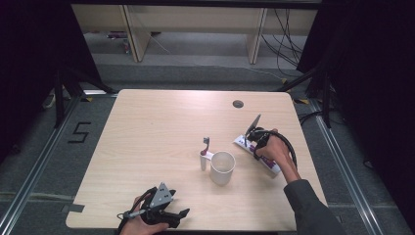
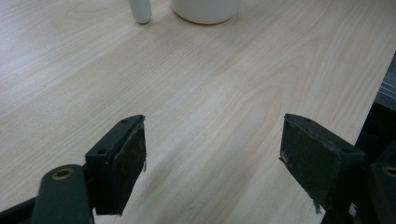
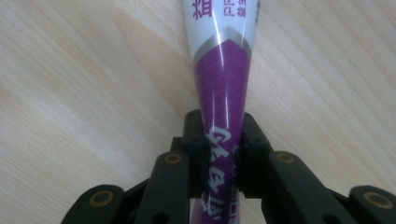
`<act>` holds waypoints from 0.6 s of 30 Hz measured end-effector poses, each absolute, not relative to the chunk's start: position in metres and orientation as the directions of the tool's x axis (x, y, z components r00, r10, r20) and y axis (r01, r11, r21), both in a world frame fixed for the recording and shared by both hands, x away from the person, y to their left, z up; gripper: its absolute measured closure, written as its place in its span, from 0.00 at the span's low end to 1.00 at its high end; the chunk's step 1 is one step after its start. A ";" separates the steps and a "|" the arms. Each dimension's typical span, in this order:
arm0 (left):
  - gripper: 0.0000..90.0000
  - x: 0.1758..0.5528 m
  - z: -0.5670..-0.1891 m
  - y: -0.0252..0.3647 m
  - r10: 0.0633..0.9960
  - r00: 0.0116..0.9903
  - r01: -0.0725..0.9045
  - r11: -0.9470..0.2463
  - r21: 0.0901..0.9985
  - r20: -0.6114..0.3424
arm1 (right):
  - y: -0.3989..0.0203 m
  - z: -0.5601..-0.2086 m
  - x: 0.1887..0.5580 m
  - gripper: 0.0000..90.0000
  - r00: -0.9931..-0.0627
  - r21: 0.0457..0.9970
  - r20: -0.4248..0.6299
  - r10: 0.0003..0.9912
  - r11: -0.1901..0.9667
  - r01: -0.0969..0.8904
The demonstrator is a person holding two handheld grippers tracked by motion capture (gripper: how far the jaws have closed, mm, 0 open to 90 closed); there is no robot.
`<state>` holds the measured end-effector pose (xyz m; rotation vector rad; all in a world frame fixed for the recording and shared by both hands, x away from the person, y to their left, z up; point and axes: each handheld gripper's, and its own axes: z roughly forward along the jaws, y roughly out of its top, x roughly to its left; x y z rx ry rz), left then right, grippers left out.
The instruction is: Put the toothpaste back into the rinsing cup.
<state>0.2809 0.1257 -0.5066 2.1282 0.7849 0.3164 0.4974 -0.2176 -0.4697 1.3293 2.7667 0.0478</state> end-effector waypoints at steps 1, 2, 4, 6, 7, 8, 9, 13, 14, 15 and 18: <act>0.25 0.281 -0.507 0.125 0.633 0.772 0.430 -0.450 0.782 -0.060 | -0.219 -0.470 0.498 0.85 -0.632 0.062 -0.047 0.774 0.634 0.771; 0.25 0.281 -0.507 0.125 0.634 0.771 0.432 -0.452 0.781 -0.059 | -0.220 -0.470 0.498 0.85 -0.644 0.064 -0.056 0.763 0.646 0.760; 0.25 0.280 -0.507 0.125 0.633 0.771 0.430 -0.449 0.783 -0.060 | -0.223 -0.469 0.499 0.85 -0.657 0.093 -0.071 0.751 0.660 0.745; 0.25 0.281 -0.507 0.125 0.633 0.772 0.430 -0.451 0.782 -0.059 | -0.225 -0.466 0.498 0.85 -0.654 0.111 -0.073 0.753 0.658 0.745; 0.25 0.282 -0.506 0.126 0.632 0.774 0.426 -0.469 0.773 -0.043 | -0.226 -0.464 0.498 0.85 -0.655 0.124 -0.068 0.753 0.658 0.743; 0.25 0.281 -0.507 0.126 0.632 0.774 0.426 -0.463 0.777 -0.048 | -0.228 -0.463 0.498 0.85 -0.670 0.141 -0.066 0.740 0.671 0.728; 0.25 0.280 -0.507 0.125 0.634 0.771 0.430 -0.449 0.783 -0.060 | -0.229 -0.460 0.498 0.85 -0.664 0.149 -0.062 0.745 0.665 0.732; 0.25 0.281 -0.507 0.125 0.637 0.769 0.434 -0.449 0.781 -0.061 | -0.233 -0.452 0.496 0.85 -0.665 0.207 -0.057 0.744 0.661 0.721; 0.25 0.280 -0.507 0.125 0.638 0.768 0.434 -0.446 0.783 -0.062 | -0.233 -0.450 0.495 0.85 -0.656 0.220 -0.049 0.753 0.649 0.728; 0.25 0.280 -0.507 0.125 0.637 0.768 0.434 -0.446 0.783 -0.063 | -0.235 -0.447 0.494 0.85 -0.657 0.239 -0.046 0.753 0.647 0.724; 0.25 0.282 -0.506 0.126 0.632 0.773 0.431 -0.461 0.775 -0.054 | -0.238 -0.440 0.491 0.85 -0.653 0.285 -0.039 0.756 0.635 0.718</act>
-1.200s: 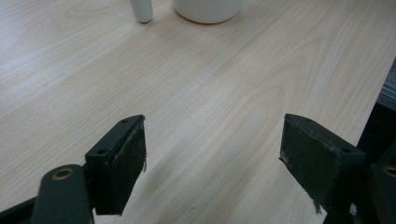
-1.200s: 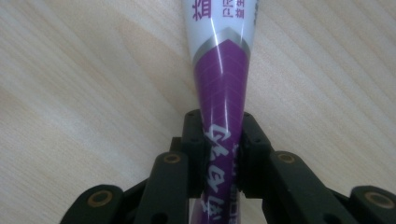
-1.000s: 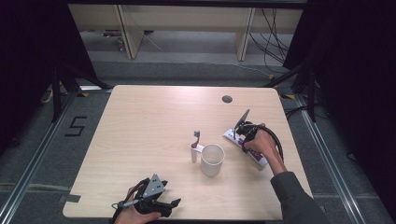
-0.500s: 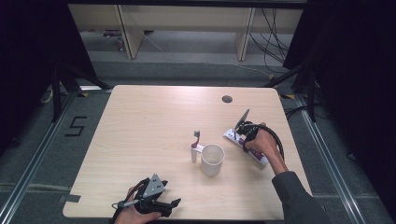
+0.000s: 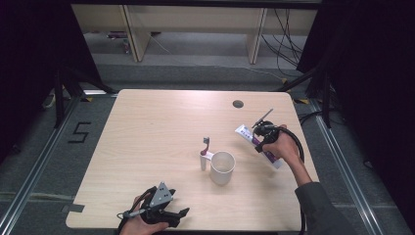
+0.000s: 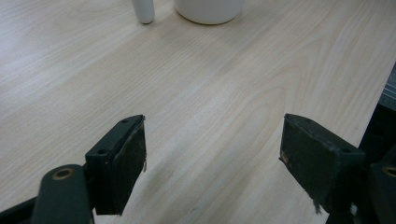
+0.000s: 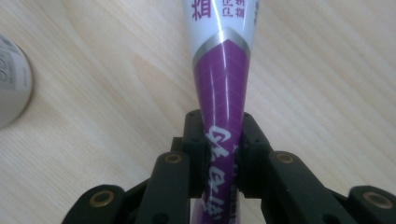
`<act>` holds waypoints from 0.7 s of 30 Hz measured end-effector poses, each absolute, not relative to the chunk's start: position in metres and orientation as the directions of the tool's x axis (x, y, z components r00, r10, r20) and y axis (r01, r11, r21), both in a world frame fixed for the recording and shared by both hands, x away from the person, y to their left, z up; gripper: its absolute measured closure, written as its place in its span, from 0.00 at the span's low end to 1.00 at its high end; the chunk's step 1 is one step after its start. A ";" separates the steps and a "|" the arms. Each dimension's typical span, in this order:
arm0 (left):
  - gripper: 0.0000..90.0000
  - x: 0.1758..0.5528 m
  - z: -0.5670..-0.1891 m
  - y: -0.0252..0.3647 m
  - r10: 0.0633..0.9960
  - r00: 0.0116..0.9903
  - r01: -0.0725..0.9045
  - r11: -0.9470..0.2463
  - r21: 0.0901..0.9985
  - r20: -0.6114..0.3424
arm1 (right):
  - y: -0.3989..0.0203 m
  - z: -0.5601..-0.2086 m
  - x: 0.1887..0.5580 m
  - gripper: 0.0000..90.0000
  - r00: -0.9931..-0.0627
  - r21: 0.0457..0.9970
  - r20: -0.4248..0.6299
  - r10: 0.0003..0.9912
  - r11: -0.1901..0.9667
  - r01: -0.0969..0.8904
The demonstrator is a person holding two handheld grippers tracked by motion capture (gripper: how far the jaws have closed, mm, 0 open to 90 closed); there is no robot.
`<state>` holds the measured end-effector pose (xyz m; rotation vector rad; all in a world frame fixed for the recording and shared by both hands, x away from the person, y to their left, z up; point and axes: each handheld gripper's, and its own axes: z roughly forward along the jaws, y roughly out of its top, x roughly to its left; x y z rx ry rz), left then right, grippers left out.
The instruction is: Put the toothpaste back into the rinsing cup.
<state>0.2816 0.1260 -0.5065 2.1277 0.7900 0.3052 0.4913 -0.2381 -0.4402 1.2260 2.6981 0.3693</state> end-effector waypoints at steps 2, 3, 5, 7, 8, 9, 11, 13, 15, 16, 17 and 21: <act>0.25 0.281 -0.507 0.125 0.636 0.769 0.434 -0.452 0.779 -0.059 | -0.240 -0.436 0.489 0.85 -0.644 0.302 -0.032 0.765 0.621 0.723; 0.25 0.281 -0.507 0.125 0.637 0.769 0.434 -0.448 0.781 -0.062 | -0.241 -0.434 0.488 0.85 -0.653 0.327 -0.033 0.757 0.626 0.708; 0.25 0.282 -0.507 0.126 0.635 0.771 0.433 -0.457 0.777 -0.056 | -0.243 -0.429 0.485 0.85 -0.643 0.341 -0.032 0.765 0.613 0.712; 0.25 0.281 -0.507 0.126 0.637 0.769 0.430 -0.458 0.778 -0.050 | -0.244 -0.427 0.484 0.85 -0.645 0.362 -0.019 0.764 0.606 0.708; 0.25 0.281 -0.507 0.126 0.635 0.770 0.430 -0.457 0.779 -0.052 | -0.244 -0.424 0.482 0.85 -0.638 0.365 -0.025 0.770 0.601 0.711; 0.25 0.282 -0.507 0.126 0.635 0.772 0.425 -0.470 0.774 -0.039 | -0.244 -0.422 0.481 0.85 -0.646 0.378 -0.018 0.763 0.603 0.702; 0.25 0.281 -0.508 0.125 0.640 0.766 0.435 -0.443 0.784 -0.064 | -0.244 -0.419 0.479 0.85 -0.644 0.400 -0.008 0.765 0.593 0.699; 0.25 0.281 -0.508 0.125 0.637 0.768 0.434 -0.447 0.782 -0.062 | -0.242 -0.416 0.477 0.86 -0.644 0.420 -0.008 0.765 0.587 0.692; 0.25 0.281 -0.508 0.125 0.639 0.766 0.437 -0.444 0.782 -0.065 | -0.241 -0.413 0.475 0.86 -0.649 0.440 0.001 0.761 0.582 0.683; 0.25 0.282 -0.508 0.125 0.639 0.766 0.436 -0.445 0.782 -0.064 | -0.240 -0.412 0.475 0.86 -0.652 0.455 0.005 0.758 0.579 0.677; 0.25 0.281 -0.507 0.126 0.636 0.770 0.433 -0.454 0.779 -0.057 | -0.239 -0.411 0.474 0.86 -0.650 0.460 0.019 0.760 0.571 0.681; 0.25 0.282 -0.507 0.126 0.635 0.770 0.433 -0.455 0.778 -0.057 | -0.235 -0.406 0.472 0.86 -0.656 0.492 0.022 0.755 0.563 0.664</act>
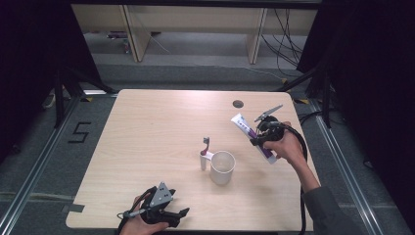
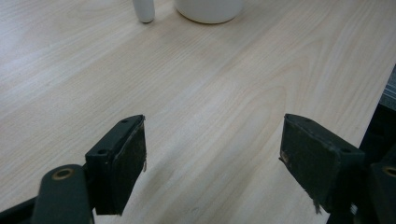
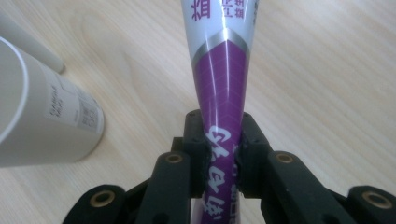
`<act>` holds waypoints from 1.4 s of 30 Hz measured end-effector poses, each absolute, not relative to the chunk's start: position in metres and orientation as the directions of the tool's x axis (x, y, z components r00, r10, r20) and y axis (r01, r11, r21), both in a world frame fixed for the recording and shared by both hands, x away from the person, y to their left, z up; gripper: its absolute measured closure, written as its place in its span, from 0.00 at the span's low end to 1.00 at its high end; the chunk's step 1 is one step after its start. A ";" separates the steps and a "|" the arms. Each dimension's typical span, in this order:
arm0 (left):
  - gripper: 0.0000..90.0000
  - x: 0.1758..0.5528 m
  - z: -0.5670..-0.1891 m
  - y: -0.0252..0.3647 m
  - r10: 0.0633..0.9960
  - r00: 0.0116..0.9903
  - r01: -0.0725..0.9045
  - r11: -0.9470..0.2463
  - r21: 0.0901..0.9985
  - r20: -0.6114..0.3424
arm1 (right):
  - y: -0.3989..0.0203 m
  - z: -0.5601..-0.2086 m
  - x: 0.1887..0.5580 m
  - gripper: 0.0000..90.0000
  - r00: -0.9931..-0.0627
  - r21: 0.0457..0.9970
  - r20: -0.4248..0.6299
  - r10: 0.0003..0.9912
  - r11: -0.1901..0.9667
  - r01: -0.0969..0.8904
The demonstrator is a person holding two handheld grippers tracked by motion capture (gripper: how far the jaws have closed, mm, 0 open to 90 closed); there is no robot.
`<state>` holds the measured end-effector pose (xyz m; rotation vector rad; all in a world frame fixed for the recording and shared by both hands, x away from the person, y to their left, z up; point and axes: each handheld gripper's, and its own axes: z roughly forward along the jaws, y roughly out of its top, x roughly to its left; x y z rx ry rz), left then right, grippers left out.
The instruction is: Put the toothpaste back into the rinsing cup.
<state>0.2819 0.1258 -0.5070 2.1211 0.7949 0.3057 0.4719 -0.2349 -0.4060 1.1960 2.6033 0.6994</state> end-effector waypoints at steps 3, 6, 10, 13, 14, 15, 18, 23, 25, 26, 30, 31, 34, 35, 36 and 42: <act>0.25 0.281 -0.507 0.126 0.633 0.772 0.431 -0.454 0.780 -0.058 | -0.232 -0.400 0.469 0.86 -0.652 0.520 0.044 0.757 0.540 0.662; 0.25 0.282 -0.507 0.126 0.636 0.770 0.432 -0.454 0.779 -0.057 | -0.232 -0.392 0.467 0.86 -0.665 0.599 0.069 0.744 0.502 0.624; 0.25 0.282 -0.507 0.126 0.636 0.770 0.431 -0.456 0.779 -0.054 | -0.236 -0.382 0.465 0.86 -0.708 0.694 0.054 0.704 0.484 0.534; 0.25 0.282 -0.507 0.127 0.642 0.766 0.431 -0.461 0.776 -0.044 | -0.235 -0.376 0.460 0.86 -0.708 0.728 0.100 0.700 0.434 0.531; 0.25 0.281 -0.507 0.126 0.644 0.763 0.436 -0.446 0.782 -0.058 | -0.235 -0.374 0.458 0.86 -0.717 0.739 0.096 0.691 0.433 0.517; 0.25 0.281 -0.507 0.126 0.647 0.759 0.442 -0.433 0.786 -0.070 | -0.234 -0.372 0.456 0.86 -0.718 0.747 0.091 0.690 0.429 0.508; 0.25 0.281 -0.507 0.127 0.645 0.762 0.435 -0.444 0.784 -0.057 | -0.232 -0.372 0.451 0.86 -0.725 0.780 0.094 0.682 0.402 0.479; 0.25 0.282 -0.506 0.128 0.637 0.768 0.437 -0.452 0.777 -0.062 | -0.228 -0.373 0.443 0.86 -0.740 0.819 0.124 0.661 0.353 0.453; 0.25 0.282 -0.506 0.128 0.637 0.768 0.437 -0.453 0.777 -0.060 | -0.227 -0.372 0.442 0.86 -0.755 0.833 0.111 0.646 0.354 0.425; 0.25 0.282 -0.506 0.127 0.641 0.765 0.440 -0.448 0.778 -0.064 | -0.226 -0.373 0.440 0.86 -0.756 0.846 0.122 0.643 0.331 0.419; 0.25 0.282 -0.507 0.127 0.642 0.765 0.434 -0.447 0.782 -0.058 | -0.220 -0.371 0.434 0.86 -0.755 0.860 0.157 0.636 0.288 0.421; 0.25 0.282 -0.506 0.128 0.636 0.769 0.439 -0.455 0.775 -0.063 | -0.218 -0.371 0.433 0.86 -0.759 0.867 0.153 0.632 0.284 0.411; 0.25 0.281 -0.507 0.127 0.643 0.764 0.432 -0.444 0.785 -0.057 | -0.212 -0.372 0.430 0.86 -0.773 0.878 0.146 0.617 0.279 0.388; 0.25 0.281 -0.507 0.127 0.643 0.763 0.434 -0.446 0.783 -0.056 | -0.209 -0.372 0.427 0.86 -0.772 0.872 0.170 0.612 0.271 0.407; 0.25 0.282 -0.506 0.127 0.638 0.768 0.437 -0.453 0.777 -0.061 | -0.205 -0.372 0.426 0.86 -0.777 0.877 0.168 0.607 0.269 0.399; 0.25 0.282 -0.506 0.127 0.645 0.762 0.433 -0.445 0.784 -0.055 | -0.188 -0.375 0.422 0.86 -0.806 0.892 0.156 0.571 0.268 0.363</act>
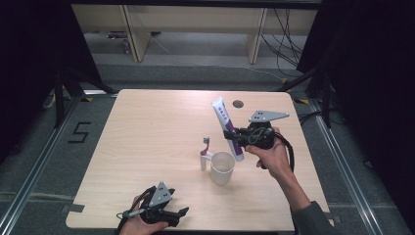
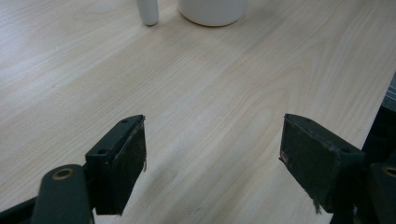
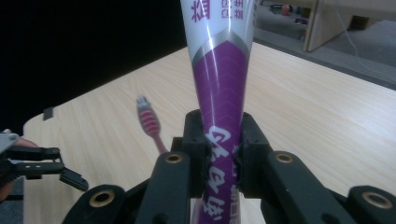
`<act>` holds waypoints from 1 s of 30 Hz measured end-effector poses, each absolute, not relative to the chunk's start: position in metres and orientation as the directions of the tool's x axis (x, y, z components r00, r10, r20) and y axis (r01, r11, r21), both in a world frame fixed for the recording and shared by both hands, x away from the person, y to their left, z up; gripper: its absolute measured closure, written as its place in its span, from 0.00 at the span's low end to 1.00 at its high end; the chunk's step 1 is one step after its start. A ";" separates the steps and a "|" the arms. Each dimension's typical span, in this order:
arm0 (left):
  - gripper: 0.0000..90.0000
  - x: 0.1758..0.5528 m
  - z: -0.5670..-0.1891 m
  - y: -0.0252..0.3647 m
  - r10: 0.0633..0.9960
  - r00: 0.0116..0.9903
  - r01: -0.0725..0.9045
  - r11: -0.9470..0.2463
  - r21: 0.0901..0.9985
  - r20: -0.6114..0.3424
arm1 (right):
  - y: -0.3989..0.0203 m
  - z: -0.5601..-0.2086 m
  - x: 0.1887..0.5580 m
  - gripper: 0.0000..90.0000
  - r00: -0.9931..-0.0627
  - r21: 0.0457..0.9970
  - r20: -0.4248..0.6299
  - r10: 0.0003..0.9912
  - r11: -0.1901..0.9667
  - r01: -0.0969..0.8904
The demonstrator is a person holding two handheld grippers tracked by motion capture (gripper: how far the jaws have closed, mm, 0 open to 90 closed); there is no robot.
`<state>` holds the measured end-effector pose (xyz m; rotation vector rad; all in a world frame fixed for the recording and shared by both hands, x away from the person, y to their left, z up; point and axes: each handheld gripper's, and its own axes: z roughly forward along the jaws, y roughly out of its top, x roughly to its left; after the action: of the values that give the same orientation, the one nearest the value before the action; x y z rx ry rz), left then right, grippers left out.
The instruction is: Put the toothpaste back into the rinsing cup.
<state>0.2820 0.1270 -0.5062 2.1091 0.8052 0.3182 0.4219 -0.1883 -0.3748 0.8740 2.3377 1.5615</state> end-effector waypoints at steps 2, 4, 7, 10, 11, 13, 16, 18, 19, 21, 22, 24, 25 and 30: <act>0.25 0.282 -0.506 0.128 0.639 0.768 0.424 -0.461 0.779 -0.040 | -0.183 -0.378 0.421 0.86 -0.814 0.888 0.184 0.550 0.263 0.378; 0.25 0.281 -0.506 0.127 0.644 0.763 0.434 -0.440 0.787 -0.061 | -0.179 -0.380 0.420 0.86 -0.824 0.891 0.168 0.542 0.274 0.362; 0.25 0.282 -0.506 0.128 0.636 0.771 0.428 -0.465 0.775 -0.044 | -0.173 -0.384 0.418 0.86 -0.821 0.889 0.189 0.538 0.262 0.376; 0.25 0.282 -0.506 0.127 0.634 0.773 0.427 -0.469 0.773 -0.042 | -0.170 -0.388 0.416 0.86 -0.821 0.886 0.190 0.538 0.266 0.379; 0.25 0.282 -0.506 0.127 0.635 0.771 0.428 -0.468 0.773 -0.042 | -0.169 -0.390 0.417 0.86 -0.824 0.886 0.194 0.532 0.266 0.380; 0.25 0.281 -0.507 0.126 0.637 0.768 0.433 -0.445 0.784 -0.063 | -0.168 -0.393 0.416 0.86 -0.817 0.885 0.189 0.545 0.265 0.382; 0.25 0.282 -0.506 0.127 0.636 0.770 0.432 -0.456 0.778 -0.055 | -0.165 -0.398 0.418 0.86 -0.824 0.887 0.180 0.538 0.273 0.372; 0.25 0.282 -0.506 0.127 0.636 0.771 0.428 -0.463 0.776 -0.045 | -0.164 -0.402 0.419 0.86 -0.825 0.884 0.180 0.536 0.278 0.374; 0.25 0.281 -0.507 0.126 0.638 0.767 0.434 -0.443 0.785 -0.064 | -0.164 -0.403 0.418 0.86 -0.823 0.880 0.180 0.539 0.285 0.379; 0.25 0.282 -0.506 0.127 0.638 0.769 0.428 -0.465 0.775 -0.042 | -0.163 -0.407 0.419 0.86 -0.823 0.888 0.166 0.543 0.281 0.364; 0.25 0.281 -0.506 0.127 0.638 0.769 0.429 -0.457 0.779 -0.050 | -0.162 -0.409 0.419 0.86 -0.825 0.881 0.192 0.532 0.278 0.384; 0.25 0.281 -0.507 0.126 0.637 0.768 0.434 -0.444 0.784 -0.065 | -0.160 -0.413 0.417 0.86 -0.825 0.878 0.205 0.527 0.274 0.393; 0.25 0.281 -0.507 0.126 0.640 0.766 0.434 -0.441 0.786 -0.063 | -0.162 -0.415 0.419 0.86 -0.833 0.878 0.176 0.525 0.298 0.374; 0.25 0.281 -0.507 0.125 0.640 0.765 0.433 -0.441 0.787 -0.062 | -0.161 -0.424 0.417 0.86 -0.827 0.870 0.201 0.525 0.292 0.397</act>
<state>0.2808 0.1255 -0.5067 2.1033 0.8002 0.3088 0.4168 -0.1610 -0.4242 0.8701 2.4239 1.5755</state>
